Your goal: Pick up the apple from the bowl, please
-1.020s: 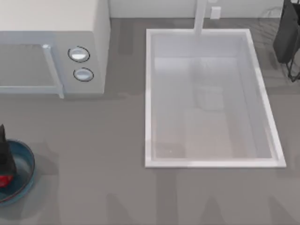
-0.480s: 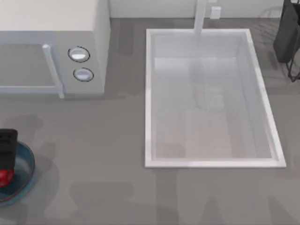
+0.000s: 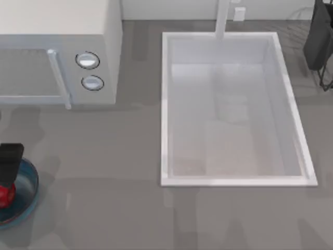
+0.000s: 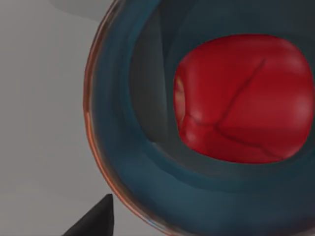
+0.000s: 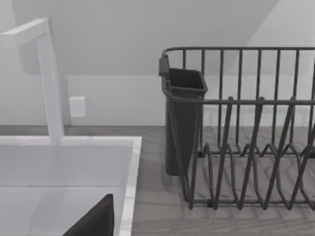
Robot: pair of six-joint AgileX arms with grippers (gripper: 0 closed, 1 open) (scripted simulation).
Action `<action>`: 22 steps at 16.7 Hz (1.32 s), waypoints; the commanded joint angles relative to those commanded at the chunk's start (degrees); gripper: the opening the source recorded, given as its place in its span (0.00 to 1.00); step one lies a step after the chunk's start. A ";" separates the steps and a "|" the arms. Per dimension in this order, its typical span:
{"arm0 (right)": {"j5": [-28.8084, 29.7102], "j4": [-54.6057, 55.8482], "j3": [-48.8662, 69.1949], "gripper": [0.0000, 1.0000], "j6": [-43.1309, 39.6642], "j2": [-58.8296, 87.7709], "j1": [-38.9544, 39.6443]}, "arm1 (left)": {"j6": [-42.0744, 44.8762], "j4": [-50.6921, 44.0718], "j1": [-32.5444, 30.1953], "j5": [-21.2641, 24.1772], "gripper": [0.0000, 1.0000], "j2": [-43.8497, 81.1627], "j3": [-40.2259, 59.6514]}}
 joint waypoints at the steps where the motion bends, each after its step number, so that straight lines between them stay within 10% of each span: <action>1: 0.00 0.00 0.00 1.00 0.00 0.00 0.00 | 0.01 -0.11 0.01 0.00 1.00 0.16 0.11; 22: 0.00 0.00 0.00 1.00 0.00 0.00 0.00 | 0.41 26.21 0.22 0.00 1.00 11.94 -14.43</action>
